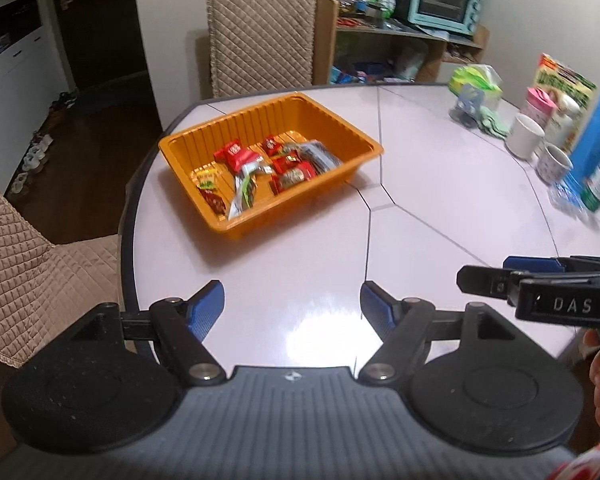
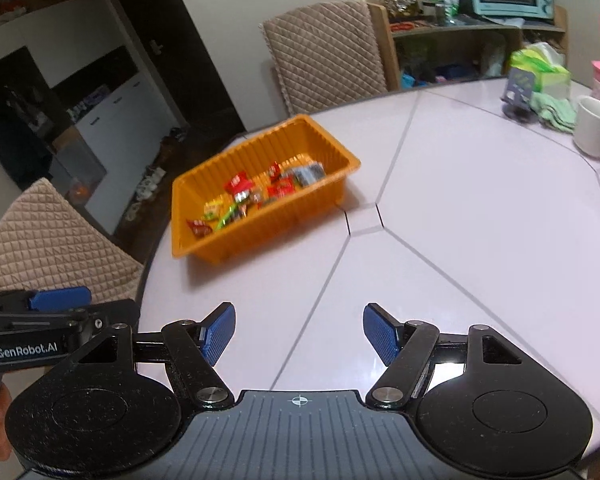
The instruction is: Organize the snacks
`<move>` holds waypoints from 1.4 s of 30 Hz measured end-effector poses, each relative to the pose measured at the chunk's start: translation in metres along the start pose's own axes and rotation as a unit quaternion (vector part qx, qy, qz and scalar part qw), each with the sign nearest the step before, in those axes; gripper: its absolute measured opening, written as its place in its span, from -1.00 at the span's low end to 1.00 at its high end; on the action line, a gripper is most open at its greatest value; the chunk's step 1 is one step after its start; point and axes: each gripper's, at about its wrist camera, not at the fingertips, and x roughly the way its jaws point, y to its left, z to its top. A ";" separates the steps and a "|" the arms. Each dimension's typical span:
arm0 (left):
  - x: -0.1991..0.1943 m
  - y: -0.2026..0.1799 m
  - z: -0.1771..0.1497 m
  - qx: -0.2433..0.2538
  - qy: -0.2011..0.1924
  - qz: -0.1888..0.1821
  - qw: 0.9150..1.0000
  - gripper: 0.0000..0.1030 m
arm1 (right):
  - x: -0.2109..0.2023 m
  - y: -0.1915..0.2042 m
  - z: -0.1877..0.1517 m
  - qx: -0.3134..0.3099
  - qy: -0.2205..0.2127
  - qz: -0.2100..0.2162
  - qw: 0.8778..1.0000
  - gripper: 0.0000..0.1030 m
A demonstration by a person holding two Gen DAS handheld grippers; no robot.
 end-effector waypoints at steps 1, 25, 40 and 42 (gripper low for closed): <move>-0.004 0.002 -0.004 0.003 0.002 -0.003 1.000 0.42 | -0.002 0.004 -0.006 0.002 0.003 -0.005 1.000 0.37; -0.061 0.031 -0.081 0.039 0.007 -0.038 0.998 0.42 | -0.052 0.079 -0.093 0.009 0.003 -0.065 0.998 0.37; -0.062 0.034 -0.083 0.037 0.007 -0.040 0.999 0.42 | -0.049 0.082 -0.091 0.004 0.006 -0.067 0.998 0.37; -0.061 0.033 -0.083 0.037 0.007 -0.040 0.998 0.42 | -0.049 0.082 -0.091 0.004 0.006 -0.068 0.998 0.37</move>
